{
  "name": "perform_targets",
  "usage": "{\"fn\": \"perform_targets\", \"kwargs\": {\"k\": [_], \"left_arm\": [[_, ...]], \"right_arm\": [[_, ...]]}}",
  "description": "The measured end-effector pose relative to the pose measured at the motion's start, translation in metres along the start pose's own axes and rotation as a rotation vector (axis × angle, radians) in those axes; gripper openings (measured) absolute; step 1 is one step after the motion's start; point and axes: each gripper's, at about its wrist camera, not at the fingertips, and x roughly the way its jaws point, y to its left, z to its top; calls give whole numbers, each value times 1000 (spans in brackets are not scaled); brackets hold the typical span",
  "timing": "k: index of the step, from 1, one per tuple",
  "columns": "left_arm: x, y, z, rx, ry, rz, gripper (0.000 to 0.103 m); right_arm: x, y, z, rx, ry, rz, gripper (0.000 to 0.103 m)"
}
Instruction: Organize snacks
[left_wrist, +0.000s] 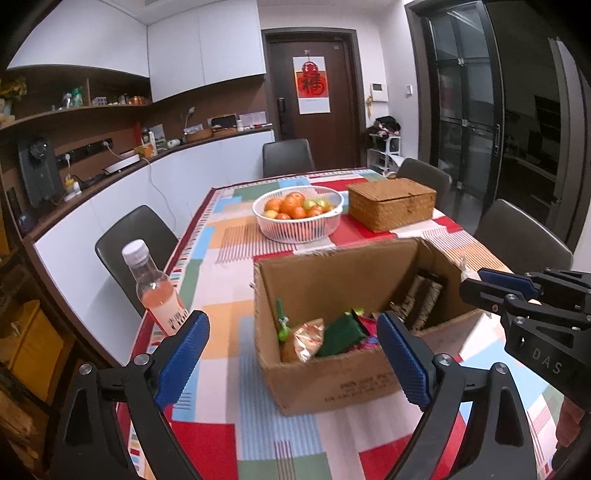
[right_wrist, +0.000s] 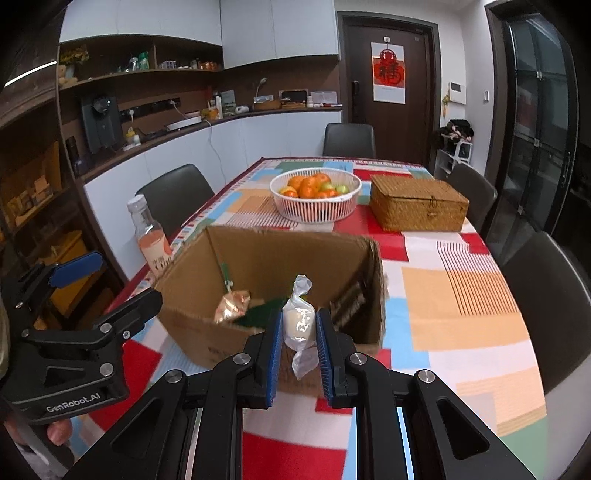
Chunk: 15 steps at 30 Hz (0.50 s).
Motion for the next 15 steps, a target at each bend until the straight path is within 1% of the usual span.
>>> {"fn": "perform_targets", "kwargs": {"k": [6,12,13,14,15], "left_arm": [[12,12,13,-27,6,17,95],[17,16,18,-24,6,44,96],[17,17,18,-24,5,44,96],[17,17,18,-25,4,44,96],[16,17,17,-24,3,45,96]], "right_arm": [[20,1,21,-13,4,-14,20],[36,-1,31,-3,25,-32,20],[37,-1,31,-1,26,-36,21],[36,-2,31,2,27,-42,26],[35,-2,30,3,21,-47,29]]}}
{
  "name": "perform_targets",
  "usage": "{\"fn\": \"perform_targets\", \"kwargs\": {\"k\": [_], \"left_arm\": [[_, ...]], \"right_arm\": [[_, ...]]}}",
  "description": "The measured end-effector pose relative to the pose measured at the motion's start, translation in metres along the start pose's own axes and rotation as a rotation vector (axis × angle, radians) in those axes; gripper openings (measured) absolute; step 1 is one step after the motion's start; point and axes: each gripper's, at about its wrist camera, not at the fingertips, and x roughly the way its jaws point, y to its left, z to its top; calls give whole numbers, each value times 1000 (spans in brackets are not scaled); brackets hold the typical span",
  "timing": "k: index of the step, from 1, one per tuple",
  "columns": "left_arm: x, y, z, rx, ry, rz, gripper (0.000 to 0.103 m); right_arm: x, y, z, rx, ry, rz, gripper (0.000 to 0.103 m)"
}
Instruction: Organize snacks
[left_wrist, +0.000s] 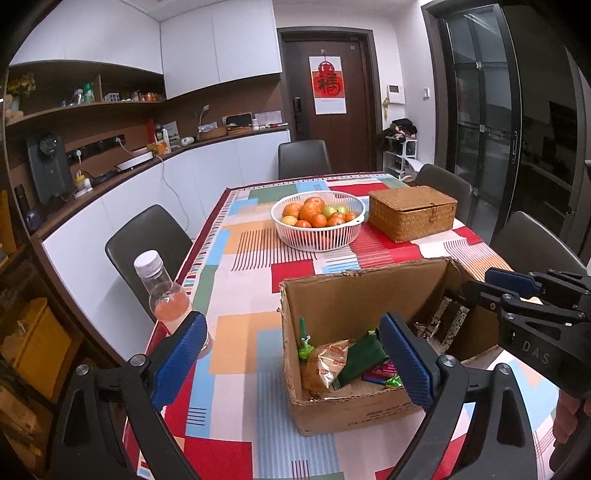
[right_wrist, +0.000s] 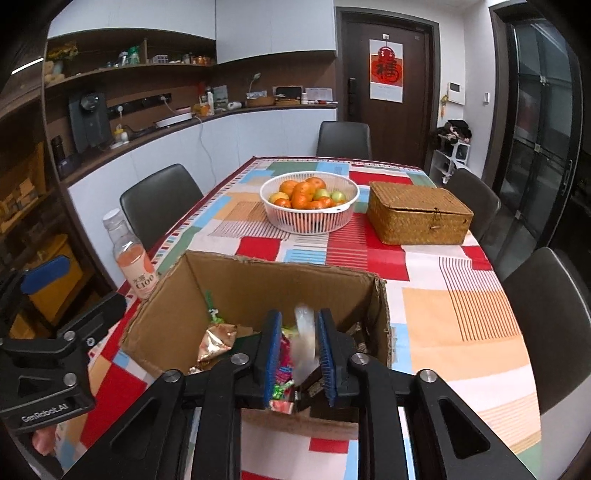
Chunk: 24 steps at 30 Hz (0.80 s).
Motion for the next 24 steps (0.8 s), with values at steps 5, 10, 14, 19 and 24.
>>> {"fn": "perform_targets", "kwargs": {"k": [5,10,14,19,24], "left_arm": [[-10,-4,-6,7,-11,-9,96],[-32,-6,-16,-7,-52,-12,99],[-61,-10,-30,-12,-98,-13,102],[-91,-18,-49,7,-135,-11,103],[-116,-24,-68,17,-153,2,103]], "right_arm": [[-12,3,-8,-13,-19,-12,30],[-34,4,-20,-12,-46,-11,31],[-62,5,-37,-10,-86,-24,41],[-92,5,-60,-1,-119,-36,53],[-119,5,-87,12,-144,-63,67]]}}
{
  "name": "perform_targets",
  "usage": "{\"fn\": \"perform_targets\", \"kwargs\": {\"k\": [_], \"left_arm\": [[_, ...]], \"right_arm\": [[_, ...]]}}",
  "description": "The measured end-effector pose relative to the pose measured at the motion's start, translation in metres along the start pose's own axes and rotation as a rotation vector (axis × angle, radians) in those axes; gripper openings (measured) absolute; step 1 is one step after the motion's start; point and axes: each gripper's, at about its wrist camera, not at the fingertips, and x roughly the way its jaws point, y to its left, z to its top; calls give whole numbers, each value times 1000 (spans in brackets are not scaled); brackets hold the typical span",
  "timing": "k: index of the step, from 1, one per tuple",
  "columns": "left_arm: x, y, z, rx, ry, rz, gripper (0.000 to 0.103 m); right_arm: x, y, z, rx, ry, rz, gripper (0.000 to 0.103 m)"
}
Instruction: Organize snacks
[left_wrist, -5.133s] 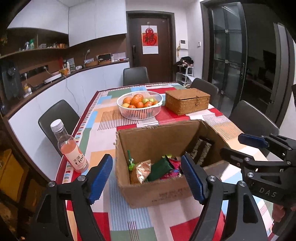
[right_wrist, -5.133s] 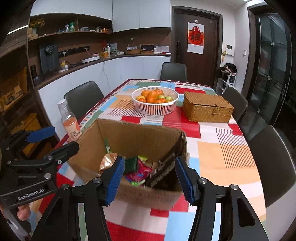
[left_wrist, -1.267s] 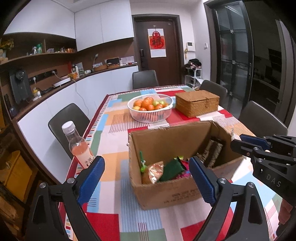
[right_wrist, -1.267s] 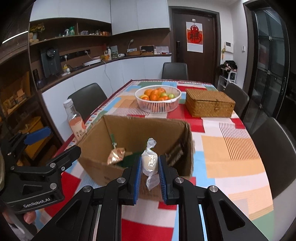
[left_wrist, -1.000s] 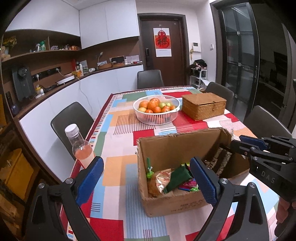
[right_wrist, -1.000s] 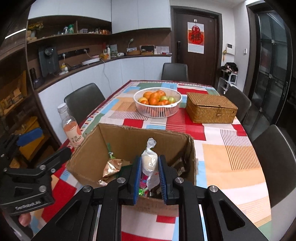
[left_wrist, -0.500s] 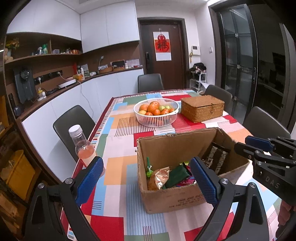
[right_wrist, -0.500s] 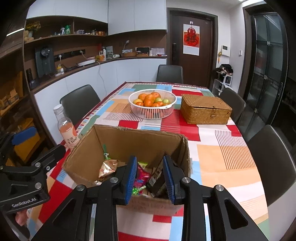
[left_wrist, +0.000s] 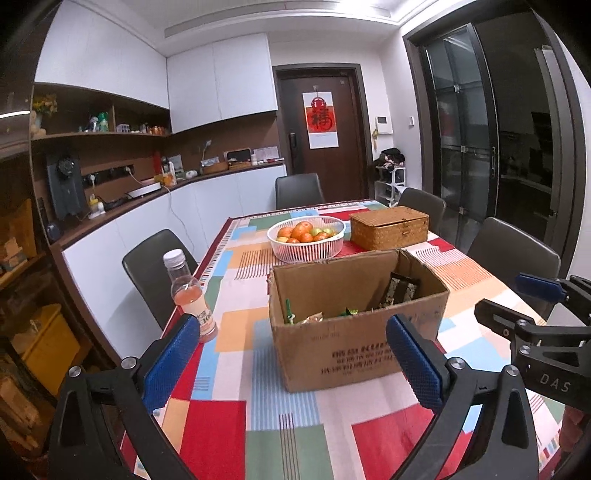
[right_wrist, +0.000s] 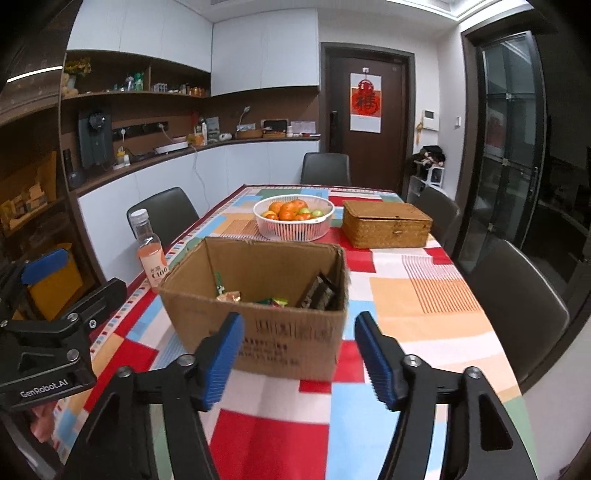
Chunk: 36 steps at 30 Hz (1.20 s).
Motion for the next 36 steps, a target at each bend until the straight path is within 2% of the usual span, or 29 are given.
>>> {"fn": "perform_targets", "kwargs": {"k": [7,11,23,36], "left_arm": [[-20,-4,-19,-19,29,-24,103],[-29,-5,-28,-22,54,-45,103],[-47,-8,-41,-17,47,-61,103],[-62,-11,-45,-13,24,-45,103]], "right_arm": [[-27,0,-24,0,-23,-33,76],[-37,-1,-36,21,-19,-20,76],[-46,-1,-61,59,-5,14,76],[-56,-3,-68,66,-17,8,76]]}}
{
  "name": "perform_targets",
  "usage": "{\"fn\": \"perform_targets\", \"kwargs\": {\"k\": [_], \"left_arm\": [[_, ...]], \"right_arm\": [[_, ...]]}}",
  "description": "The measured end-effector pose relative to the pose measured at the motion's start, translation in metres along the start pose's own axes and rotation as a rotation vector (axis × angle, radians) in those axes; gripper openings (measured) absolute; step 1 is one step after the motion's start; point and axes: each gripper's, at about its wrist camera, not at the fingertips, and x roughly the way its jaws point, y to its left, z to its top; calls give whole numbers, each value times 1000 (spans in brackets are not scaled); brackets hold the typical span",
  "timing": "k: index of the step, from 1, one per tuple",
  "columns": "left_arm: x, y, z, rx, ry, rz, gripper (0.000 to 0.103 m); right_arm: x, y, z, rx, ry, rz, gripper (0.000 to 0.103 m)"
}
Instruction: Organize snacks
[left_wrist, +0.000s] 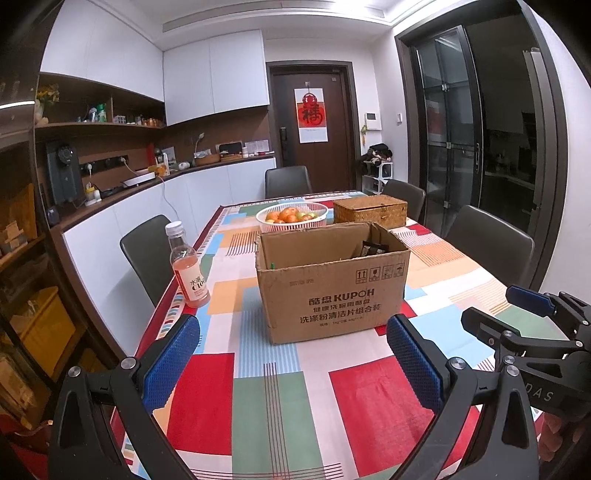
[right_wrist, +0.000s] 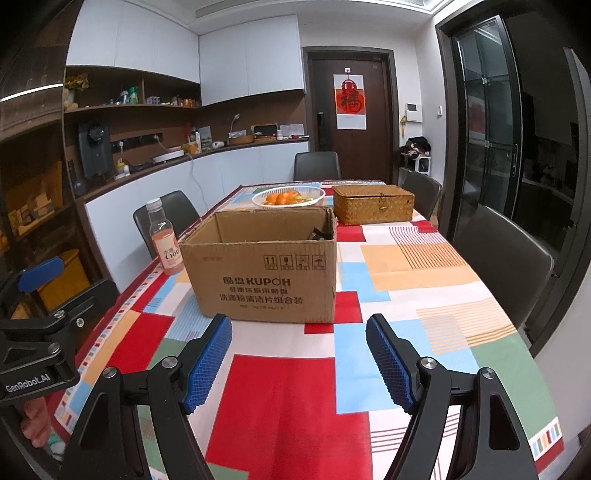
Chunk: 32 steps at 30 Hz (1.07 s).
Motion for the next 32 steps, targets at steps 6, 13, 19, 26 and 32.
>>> {"fn": "perform_targets", "kwargs": {"k": [6,13,19,26,32], "left_arm": [[-1,0,0,-1,0,2,103],[-5,3,-2,-5,4,6,103],[-6,4,-2,-5,7,6,103],[-5,4,-3,-6,7,6,103],[-4,4,-2,-6,12,9,103]], "right_arm": [[-4,2,-1,-6,-11,-6,76],[-5,3,-2,-13,-8,-6,76],[-5,2,-2,-13,-4,-5,76],[-5,2,-1,-13,-4,-3,76],[-4,2,-2,-11,-3,-1,76]]}}
